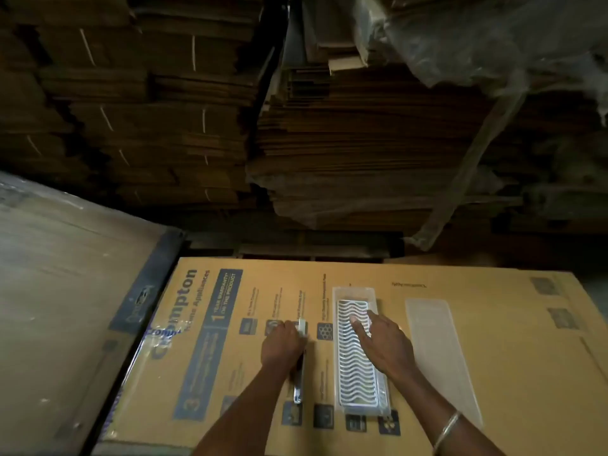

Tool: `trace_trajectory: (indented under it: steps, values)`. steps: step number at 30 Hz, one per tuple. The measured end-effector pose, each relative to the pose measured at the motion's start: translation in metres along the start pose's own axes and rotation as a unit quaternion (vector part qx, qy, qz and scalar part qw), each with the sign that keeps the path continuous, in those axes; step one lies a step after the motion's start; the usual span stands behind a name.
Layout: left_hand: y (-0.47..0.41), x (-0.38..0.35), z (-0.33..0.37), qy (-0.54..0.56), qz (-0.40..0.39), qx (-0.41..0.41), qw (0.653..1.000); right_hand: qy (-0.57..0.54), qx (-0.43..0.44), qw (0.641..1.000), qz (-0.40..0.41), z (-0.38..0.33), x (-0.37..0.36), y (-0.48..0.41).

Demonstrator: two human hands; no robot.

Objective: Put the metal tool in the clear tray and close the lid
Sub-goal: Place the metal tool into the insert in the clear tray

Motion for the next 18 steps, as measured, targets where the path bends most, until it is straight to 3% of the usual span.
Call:
trace_trajectory:
  steps: [3, 6, 13, 18]
  values:
    - [0.002, -0.007, 0.001, 0.033, -0.025, 0.048, 0.998, 0.0, -0.003, 1.0, 0.009, 0.004, -0.001, 0.003]
    - [0.003, -0.011, 0.005, 0.028, -0.034, 0.036, 0.998, 0.012, 0.002, 1.0, 0.013, 0.007, -0.002, 0.006]
    - [0.005, -0.026, 0.008, 0.154, -0.015, 0.167, 0.974, 0.025, -0.001, 0.999, 0.038, 0.01, 0.005, 0.006]
    - [0.005, -0.037, 0.007, 0.162, -0.025, 0.165, 0.973, 0.02, -0.016, 0.998, 0.049, 0.014, 0.009, 0.006]
Point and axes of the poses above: each hand's wrist, its own y-axis away from the middle knuckle, its own x-axis out of the back of the hand, z = x × y, the point moved 1 cm from there along -y, towards the middle knuckle, and after that the axes turned 1 degree about -x, right-handed, at the moved point
